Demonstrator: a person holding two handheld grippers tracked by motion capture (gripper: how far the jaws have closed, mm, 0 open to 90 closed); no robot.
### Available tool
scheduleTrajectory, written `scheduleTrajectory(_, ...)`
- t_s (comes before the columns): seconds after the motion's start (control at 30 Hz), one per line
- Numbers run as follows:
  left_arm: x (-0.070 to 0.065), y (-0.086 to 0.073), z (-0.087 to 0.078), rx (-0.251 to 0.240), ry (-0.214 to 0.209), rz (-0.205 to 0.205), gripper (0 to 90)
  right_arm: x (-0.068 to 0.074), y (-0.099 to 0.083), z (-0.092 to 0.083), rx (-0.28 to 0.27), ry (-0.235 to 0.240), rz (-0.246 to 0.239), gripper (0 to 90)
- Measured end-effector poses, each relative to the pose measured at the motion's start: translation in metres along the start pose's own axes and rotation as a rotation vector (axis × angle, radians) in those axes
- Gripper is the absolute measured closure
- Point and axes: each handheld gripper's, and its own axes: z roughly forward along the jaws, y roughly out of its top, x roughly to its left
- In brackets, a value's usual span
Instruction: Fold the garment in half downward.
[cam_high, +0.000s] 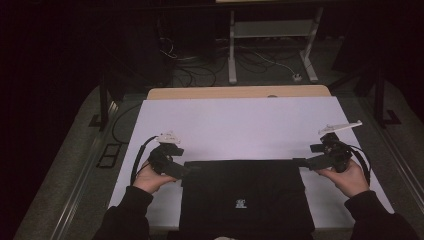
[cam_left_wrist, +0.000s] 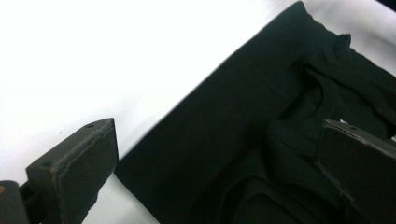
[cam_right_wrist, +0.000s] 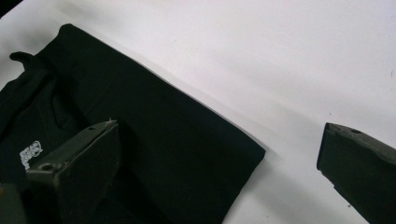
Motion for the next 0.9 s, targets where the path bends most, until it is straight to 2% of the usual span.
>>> scheduleTrajectory(0.17,0.007,-0.001,0.002,-0.004,-0.003,-0.025,0.0,-0.003,-0.001,0.003,0.005,-0.002,0.002,0.0)
scheduleTrajectory(0.57,0.019,-0.003,0.010,0.005,-0.004,-0.046,0.0,-0.007,-0.003,0.014,0.023,-0.011,-0.012,0.0)
scheduleTrajectory(0.9,0.031,-0.009,0.017,0.022,-0.008,-0.063,0.0,-0.014,-0.006,0.022,0.033,-0.013,0.000,0.0)
